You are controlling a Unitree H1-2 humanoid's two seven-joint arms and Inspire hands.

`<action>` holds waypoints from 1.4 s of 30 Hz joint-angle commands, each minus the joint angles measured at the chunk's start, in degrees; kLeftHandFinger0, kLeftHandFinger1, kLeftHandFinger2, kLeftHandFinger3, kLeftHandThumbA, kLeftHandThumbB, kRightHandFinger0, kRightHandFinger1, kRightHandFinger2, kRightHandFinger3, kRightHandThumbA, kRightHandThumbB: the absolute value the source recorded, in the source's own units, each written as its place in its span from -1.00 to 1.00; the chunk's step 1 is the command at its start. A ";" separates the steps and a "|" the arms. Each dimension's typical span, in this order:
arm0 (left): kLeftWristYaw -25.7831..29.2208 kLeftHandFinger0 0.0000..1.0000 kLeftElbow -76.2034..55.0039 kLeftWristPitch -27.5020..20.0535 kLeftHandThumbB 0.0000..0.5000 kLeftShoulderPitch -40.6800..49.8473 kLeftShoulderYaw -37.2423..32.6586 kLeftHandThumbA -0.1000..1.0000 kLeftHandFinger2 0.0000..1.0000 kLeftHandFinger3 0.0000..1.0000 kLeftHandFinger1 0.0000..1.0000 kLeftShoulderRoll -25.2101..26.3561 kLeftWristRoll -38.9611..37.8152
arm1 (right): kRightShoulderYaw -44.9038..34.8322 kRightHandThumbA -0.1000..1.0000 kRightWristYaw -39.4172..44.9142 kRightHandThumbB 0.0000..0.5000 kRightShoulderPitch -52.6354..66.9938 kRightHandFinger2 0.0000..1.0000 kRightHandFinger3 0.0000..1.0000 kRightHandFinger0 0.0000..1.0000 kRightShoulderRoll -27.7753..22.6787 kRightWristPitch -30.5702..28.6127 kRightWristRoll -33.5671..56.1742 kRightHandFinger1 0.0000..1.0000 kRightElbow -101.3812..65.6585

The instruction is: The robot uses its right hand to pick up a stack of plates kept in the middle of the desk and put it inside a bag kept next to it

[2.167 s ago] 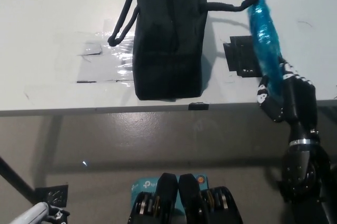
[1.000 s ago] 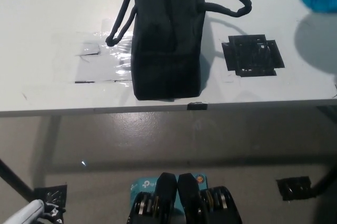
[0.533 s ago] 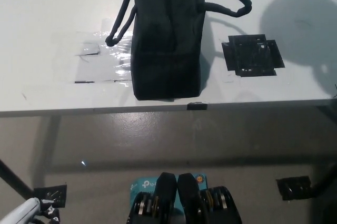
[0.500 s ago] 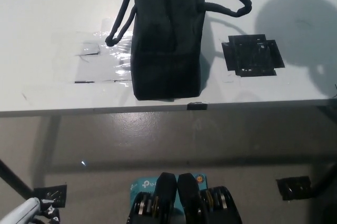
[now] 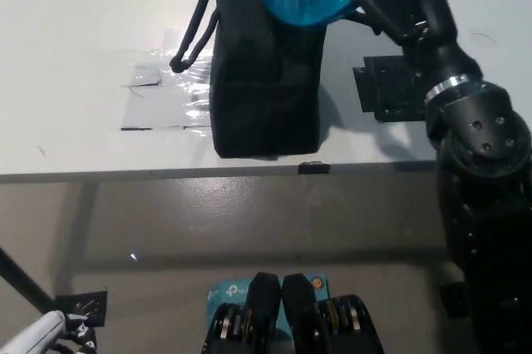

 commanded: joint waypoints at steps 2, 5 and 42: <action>0.70 0.53 -1.01 0.97 -1.00 -0.73 0.19 -1.00 0.68 0.89 0.57 0.71 0.32 | 0.84 -1.00 -0.16 -0.04 -1.86 -1.00 -1.00 -1.00 0.70 -0.70 -5.19 -1.00 -1.31; 0.98 0.51 -1.15 0.97 -1.00 -0.94 -0.33 -1.00 0.66 0.85 0.55 0.89 0.22 | 1.26 -1.00 -0.14 -0.10 -1.48 -1.00 -1.00 -1.00 0.08 -0.70 -6.03 -1.00 -0.77; -0.42 0.47 -0.86 0.97 -1.00 -2.78 -2.19 -1.00 0.63 0.80 0.53 0.76 1.36 | 12.49 -1.00 -7.02 0.20 3.71 -1.00 -1.00 -1.00 7.25 -10.76 -18.65 -1.00 17.92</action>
